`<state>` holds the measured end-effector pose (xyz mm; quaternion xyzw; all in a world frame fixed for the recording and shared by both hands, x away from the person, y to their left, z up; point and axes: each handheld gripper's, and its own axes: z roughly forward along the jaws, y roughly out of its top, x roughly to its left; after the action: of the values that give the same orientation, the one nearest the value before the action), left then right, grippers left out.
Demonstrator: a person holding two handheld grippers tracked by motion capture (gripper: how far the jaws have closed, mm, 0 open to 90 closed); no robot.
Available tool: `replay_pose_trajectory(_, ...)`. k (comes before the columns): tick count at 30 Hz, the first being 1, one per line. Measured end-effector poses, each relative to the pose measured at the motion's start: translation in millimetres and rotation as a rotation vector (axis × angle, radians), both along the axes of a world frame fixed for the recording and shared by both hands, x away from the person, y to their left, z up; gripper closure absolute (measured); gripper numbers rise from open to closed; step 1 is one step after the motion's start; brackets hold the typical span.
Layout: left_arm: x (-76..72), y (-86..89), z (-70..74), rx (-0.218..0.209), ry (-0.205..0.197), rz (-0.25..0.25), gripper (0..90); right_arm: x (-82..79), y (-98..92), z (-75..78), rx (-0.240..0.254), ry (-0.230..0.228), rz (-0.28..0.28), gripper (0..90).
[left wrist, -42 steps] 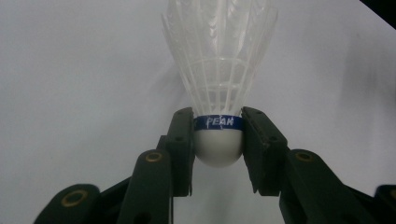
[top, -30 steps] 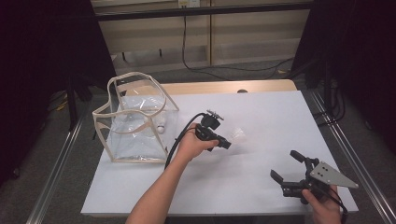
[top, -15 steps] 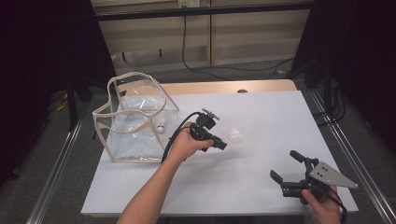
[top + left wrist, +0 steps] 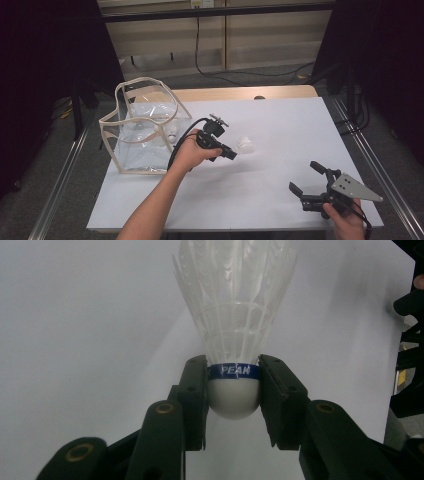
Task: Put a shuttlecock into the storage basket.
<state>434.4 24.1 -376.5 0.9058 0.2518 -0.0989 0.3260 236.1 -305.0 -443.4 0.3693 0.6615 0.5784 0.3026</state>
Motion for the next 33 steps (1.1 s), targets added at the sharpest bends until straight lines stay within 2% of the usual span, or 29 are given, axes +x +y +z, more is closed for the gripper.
replay_pose_trajectory(16, 0.0, 6.5, 12.3, 0.032, 0.01, 0.001, 65.7, 0.2, 0.5, -0.2, 0.001, 0.002, 0.002, 1.4)
replay_pose_trajectory(21, -0.1, 7.9, 16.7, 0.032, 0.018, 0.004, 65.7, 0.2, 0.4, -0.1, 0.0, 0.001, 0.002, 1.4)
replay_pose_trajectory(33, -1.4, 11.4, 29.9, 0.03, 0.006, 0.0, 65.7, 0.1, 0.5, 0.0, -0.001, 0.0, 0.003, 1.4)
